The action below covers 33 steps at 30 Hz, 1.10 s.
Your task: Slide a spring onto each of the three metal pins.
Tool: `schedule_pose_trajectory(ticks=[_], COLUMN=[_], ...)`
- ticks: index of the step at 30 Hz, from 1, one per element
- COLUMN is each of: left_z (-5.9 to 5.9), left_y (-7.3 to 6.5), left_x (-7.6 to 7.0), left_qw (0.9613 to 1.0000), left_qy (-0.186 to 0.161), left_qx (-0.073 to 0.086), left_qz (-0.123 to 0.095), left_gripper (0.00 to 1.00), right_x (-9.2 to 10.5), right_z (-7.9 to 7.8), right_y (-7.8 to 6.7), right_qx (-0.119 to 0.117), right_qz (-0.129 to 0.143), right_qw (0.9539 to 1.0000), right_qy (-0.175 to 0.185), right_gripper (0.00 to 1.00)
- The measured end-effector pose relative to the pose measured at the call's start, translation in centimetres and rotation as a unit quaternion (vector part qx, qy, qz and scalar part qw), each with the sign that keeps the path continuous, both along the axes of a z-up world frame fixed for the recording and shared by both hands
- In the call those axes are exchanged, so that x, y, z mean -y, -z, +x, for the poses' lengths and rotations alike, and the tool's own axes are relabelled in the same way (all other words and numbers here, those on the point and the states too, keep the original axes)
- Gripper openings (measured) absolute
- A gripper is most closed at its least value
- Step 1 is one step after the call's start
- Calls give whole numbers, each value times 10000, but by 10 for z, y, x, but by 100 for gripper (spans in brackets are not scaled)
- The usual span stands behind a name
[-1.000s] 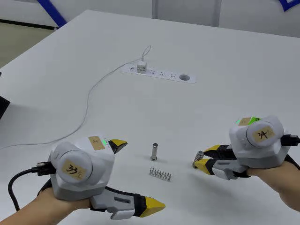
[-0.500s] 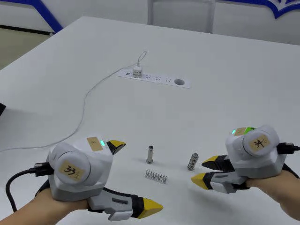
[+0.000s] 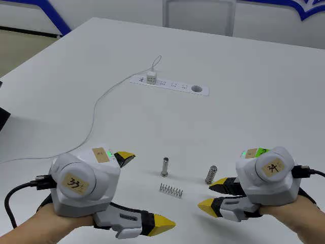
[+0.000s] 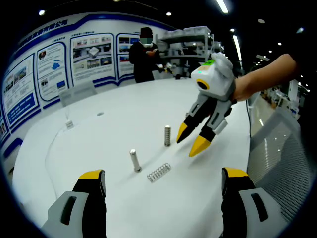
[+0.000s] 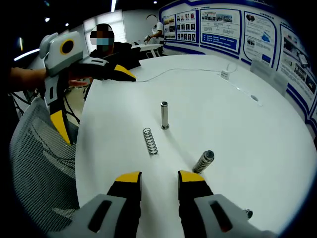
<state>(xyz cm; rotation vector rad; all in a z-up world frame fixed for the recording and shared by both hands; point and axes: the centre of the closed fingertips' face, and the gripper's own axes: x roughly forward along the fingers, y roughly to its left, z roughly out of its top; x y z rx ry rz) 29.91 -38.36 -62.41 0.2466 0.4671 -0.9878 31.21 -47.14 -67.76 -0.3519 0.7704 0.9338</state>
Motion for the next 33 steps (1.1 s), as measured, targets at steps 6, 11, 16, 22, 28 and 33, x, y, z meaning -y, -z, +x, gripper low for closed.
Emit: schedule_pose_trajectory(ticks=[6,11,16,22,28,33], left_z=[1,4,4,5,6,6], left_y=[2,2,3,6,10,13], left_x=[-7,-10,-12,-19,-26,-29], left_qw=[10000,9999,9999,9997,9994,9992], left_qy=[-60,-124,-152,-230,-306,-340], left_qx=[-31,-46,-63,-111,-158,-209], left_qz=[19,13,6,9,36,40], left_gripper=[100,100,100,100,100,100], right_x=[-11,-19,-27,-37,-45,-49], right_z=[4,2,3,10,15,19], right_y=[-3,1,4,5,9,18], right_qx=[87,63,53,97,117,86], right_qz=[137,157,193,216,238,138], right_qw=[9999,9998,9997,9995,9995,9998], right_qy=[-38,-110,-161,-220,-171,-146], right_gripper=[30,30,29,29,27,26])
